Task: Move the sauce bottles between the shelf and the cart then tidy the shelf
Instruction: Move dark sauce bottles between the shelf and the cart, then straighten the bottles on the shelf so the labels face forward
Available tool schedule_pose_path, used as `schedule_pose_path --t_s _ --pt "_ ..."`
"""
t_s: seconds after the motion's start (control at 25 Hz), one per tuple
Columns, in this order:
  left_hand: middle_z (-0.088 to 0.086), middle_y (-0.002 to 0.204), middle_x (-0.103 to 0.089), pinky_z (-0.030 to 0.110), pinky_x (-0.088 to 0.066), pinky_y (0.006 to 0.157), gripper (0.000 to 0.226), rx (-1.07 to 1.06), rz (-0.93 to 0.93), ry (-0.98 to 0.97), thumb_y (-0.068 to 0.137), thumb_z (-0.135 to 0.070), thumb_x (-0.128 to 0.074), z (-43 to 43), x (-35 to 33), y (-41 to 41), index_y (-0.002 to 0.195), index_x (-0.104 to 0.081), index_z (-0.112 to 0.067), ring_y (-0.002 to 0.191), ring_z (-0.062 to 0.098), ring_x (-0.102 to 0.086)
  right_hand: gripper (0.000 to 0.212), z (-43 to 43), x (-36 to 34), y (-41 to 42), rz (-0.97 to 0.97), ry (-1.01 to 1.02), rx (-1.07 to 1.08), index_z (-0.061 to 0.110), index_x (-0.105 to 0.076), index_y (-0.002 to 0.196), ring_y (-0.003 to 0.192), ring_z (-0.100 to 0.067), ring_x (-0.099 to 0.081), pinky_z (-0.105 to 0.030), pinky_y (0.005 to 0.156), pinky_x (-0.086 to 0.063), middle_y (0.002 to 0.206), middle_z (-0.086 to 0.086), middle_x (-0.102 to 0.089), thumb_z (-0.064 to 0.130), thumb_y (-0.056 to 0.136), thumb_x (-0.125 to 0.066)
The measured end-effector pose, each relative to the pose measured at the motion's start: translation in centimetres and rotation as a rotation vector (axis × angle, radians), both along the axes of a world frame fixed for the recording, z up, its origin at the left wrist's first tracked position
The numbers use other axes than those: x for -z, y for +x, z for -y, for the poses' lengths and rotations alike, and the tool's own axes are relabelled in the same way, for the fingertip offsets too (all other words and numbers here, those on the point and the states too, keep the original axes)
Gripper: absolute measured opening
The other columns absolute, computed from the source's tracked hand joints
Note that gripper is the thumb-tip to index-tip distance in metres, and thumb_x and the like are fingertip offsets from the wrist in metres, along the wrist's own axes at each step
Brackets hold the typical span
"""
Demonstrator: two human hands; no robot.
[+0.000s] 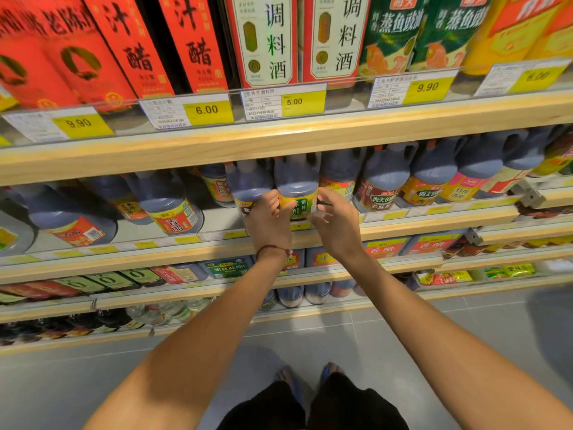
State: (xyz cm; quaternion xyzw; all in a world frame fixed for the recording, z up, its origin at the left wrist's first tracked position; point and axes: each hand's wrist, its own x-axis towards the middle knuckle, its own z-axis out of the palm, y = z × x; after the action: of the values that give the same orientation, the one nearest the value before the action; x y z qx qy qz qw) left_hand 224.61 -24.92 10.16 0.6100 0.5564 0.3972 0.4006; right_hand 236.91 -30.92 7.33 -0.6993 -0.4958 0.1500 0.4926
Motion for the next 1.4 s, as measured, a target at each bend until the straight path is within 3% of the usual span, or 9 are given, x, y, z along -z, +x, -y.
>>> schedule_pose_path --t_s 0.2,0.28,0.44,0.52,0.6,0.76,1.0,1.12,1.4 --pt "-0.003 0.068 -0.063 0.036 -0.055 0.069 0.022 0.027 -0.086 0.211 0.077 -0.028 -0.078 0.0 1.1 0.6 0.085 -0.063 -0.014 0.067 0.020 -0.062 0.055 0.6 -1.2 -0.2 0.000 -0.042 -0.097 0.035 -0.059 0.125 0.112 -0.028 -0.062 -0.054 0.092 -0.055 0.109 0.033 -0.058 0.001 0.083 -0.070" --pt "-0.003 0.066 -0.062 0.037 -0.054 0.067 0.024 0.026 -0.136 0.236 0.080 -0.035 -0.075 -0.4 1.9 0.7 0.084 -0.062 -0.016 0.066 0.020 -0.061 0.050 0.6 -1.1 0.2 0.025 -0.029 -0.103 0.030 -0.063 0.124 0.114 -0.020 -0.062 -0.049 0.096 -0.055 0.113 0.023 -0.064 0.003 0.083 -0.074" --pt "-0.016 0.117 -0.067 0.020 -0.046 0.098 0.040 0.038 -0.079 0.063 0.089 -0.039 -0.068 -0.4 2.4 0.0 0.125 -0.065 -0.025 0.107 -0.003 -0.058 0.043 -0.2 0.4 0.4 -0.048 -0.012 -0.056 0.037 -0.061 0.110 0.103 -0.010 -0.066 -0.043 0.095 -0.056 0.103 0.019 -0.068 0.011 0.083 -0.082" --pt "-0.021 0.120 -0.062 0.014 -0.042 0.098 0.044 0.042 -0.049 0.047 0.089 -0.039 -0.067 -0.4 3.0 -0.1 0.132 -0.061 -0.029 0.112 -0.006 -0.055 0.043 -0.6 1.3 0.1 -0.038 0.018 0.024 0.031 -0.064 0.116 0.105 -0.014 -0.067 -0.042 0.097 -0.056 0.105 0.011 -0.071 0.014 0.082 -0.085" --pt "-0.022 0.112 -0.064 0.011 -0.045 0.094 0.039 0.035 0.000 0.113 0.089 -0.035 -0.069 -0.4 3.5 -0.1 0.126 -0.065 -0.026 0.105 -0.008 -0.057 0.041 -1.2 2.5 0.3 0.035 0.083 0.099 0.021 -0.067 0.118 0.104 -0.017 -0.069 -0.044 0.095 -0.057 0.107 0.005 -0.072 0.017 0.082 -0.086" --pt "-0.012 0.072 -0.068 0.036 -0.056 0.073 0.011 -0.050 -0.002 0.453 0.082 -0.024 -0.073 -1.7 5.5 0.4 0.083 -0.070 -0.013 0.073 0.004 -0.062 0.049 -2.5 4.3 0.3 0.123 0.183 0.152 0.010 -0.066 0.124 0.101 -0.021 -0.070 -0.044 0.091 -0.058 0.109 -0.003 -0.073 0.021 0.081 -0.088" --pt "-0.002 0.055 -0.048 0.037 -0.045 0.059 0.031 -0.064 -0.110 0.460 0.085 -0.026 -0.067 -2.5 5.2 0.5 0.067 -0.047 -0.011 0.061 0.015 -0.050 0.043 -3.5 4.7 0.3 0.103 0.235 0.136 0.007 -0.067 0.119 0.097 -0.020 -0.070 -0.040 0.089 -0.059 0.104 -0.004 -0.073 0.019 0.082 -0.086" --pt "-0.012 0.079 -0.071 0.025 -0.057 0.073 0.003 -0.157 0.048 0.480 0.087 -0.020 -0.072 -1.2 5.9 0.4 0.089 -0.072 -0.017 0.079 0.004 -0.069 0.030 -1.7 4.6 0.9 0.102 0.267 0.092 0.008 -0.068 0.116 0.098 -0.018 -0.067 -0.032 0.089 -0.056 0.104 -0.003 -0.070 0.015 0.089 -0.081" --pt "-0.004 0.126 -0.063 0.035 -0.052 0.098 0.041 0.258 -0.024 0.556 0.092 -0.007 -0.062 1.5 3.7 3.2 0.132 -0.058 -0.016 0.118 0.007 -0.058 0.048 0.5 4.6 4.1 0.038 0.300 0.257 0.008 -0.055 0.129 0.109 -0.014 -0.054 -0.039 0.096 -0.053 0.116 0.003 -0.051 0.005 0.088 -0.079"
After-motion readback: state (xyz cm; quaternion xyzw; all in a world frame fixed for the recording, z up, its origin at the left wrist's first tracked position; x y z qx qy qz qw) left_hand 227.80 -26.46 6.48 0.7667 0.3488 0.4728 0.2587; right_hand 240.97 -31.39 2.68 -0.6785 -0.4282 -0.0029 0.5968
